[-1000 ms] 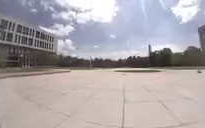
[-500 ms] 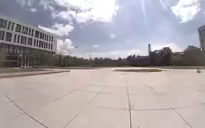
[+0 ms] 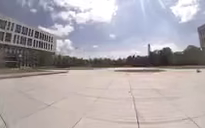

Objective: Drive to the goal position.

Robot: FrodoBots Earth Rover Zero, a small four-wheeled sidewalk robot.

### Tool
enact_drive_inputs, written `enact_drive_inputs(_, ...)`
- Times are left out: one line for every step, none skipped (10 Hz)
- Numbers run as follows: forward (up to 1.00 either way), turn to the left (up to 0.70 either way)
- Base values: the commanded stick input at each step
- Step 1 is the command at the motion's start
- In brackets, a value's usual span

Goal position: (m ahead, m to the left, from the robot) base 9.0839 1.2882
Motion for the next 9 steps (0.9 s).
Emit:
enact_drive_inputs(0.70, 0.00)
enact_drive_inputs(0.70, 0.00)
enact_drive_inputs(0.70, 0.00)
enact_drive_inputs(0.70, 0.00)
enact_drive_inputs(0.70, 0.00)
enact_drive_inputs(0.70, 0.00)
enact_drive_inputs(0.70, 0.00)
enact_drive_inputs(0.70, 0.02)
enact_drive_inputs(0.70, 0.01)
